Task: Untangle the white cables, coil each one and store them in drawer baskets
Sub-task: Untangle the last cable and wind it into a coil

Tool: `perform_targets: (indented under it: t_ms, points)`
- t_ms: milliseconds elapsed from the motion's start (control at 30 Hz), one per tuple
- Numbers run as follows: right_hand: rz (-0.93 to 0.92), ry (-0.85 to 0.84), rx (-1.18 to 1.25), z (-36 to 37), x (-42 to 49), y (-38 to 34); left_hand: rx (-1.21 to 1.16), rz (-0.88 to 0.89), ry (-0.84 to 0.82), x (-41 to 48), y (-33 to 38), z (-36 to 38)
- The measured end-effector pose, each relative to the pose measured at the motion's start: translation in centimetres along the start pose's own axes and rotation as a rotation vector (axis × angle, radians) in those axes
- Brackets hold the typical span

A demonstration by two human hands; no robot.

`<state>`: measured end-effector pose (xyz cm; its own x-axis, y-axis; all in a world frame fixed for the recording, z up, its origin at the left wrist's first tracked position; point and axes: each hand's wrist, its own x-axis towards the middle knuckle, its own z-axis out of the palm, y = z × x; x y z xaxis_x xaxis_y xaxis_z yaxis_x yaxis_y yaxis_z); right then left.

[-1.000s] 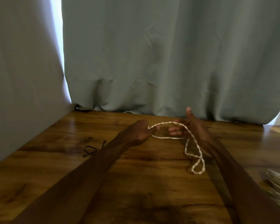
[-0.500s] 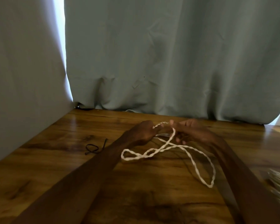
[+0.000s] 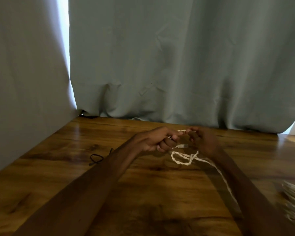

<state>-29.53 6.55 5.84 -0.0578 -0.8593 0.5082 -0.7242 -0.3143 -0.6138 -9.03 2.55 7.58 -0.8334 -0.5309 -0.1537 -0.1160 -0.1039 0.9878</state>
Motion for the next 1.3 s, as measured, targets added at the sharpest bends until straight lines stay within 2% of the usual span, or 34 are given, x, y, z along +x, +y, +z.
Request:
perform_targets:
  t_ms: [67,200,367,400,500,600,767,900,1067,1200,1300]
  points:
    - [-0.037,-0.047,0.011,0.6,-0.4,-0.2,-0.164,0.083,-0.128,-0.3,0.2,-0.3]
    - [-0.099,-0.216,-0.15,2.4,-1.1,-0.8,-0.402,0.222,-0.134,0.0,-0.3,0.1]
    - [-0.223,-0.277,-0.46,4.3,-2.1,-2.2,-0.539,0.409,0.038,1.3,-1.0,0.4]
    - [-0.247,-0.278,-0.461,4.5,-2.2,-2.5,-0.578,0.443,0.091,1.5,-1.1,0.4]
    - [-0.196,-0.346,-0.332,4.2,-2.1,-2.8,-0.639,0.522,0.302,1.9,-1.3,-0.2]
    - [-0.159,-0.41,-0.147,3.8,-2.5,-3.4,-0.663,0.547,0.415,2.5,-1.9,-0.8]
    - [0.017,-0.563,0.099,2.5,-2.6,-3.8,-0.821,0.584,0.467,3.2,-2.0,-1.1]
    - [0.041,-0.651,0.102,2.8,-2.9,-4.2,-1.028,0.548,0.437,3.0,-1.5,-1.3]
    - [0.085,-0.67,0.14,1.7,-2.6,-4.4,-0.85,0.548,0.574,3.1,-1.3,-0.8]
    - [0.147,-0.759,0.301,1.0,-2.4,-4.8,-0.721,0.539,0.657,3.6,-0.9,-1.0]
    - [0.219,-0.712,0.398,0.2,-2.7,-5.8,-0.41,0.556,0.731,4.1,-1.4,-0.9]
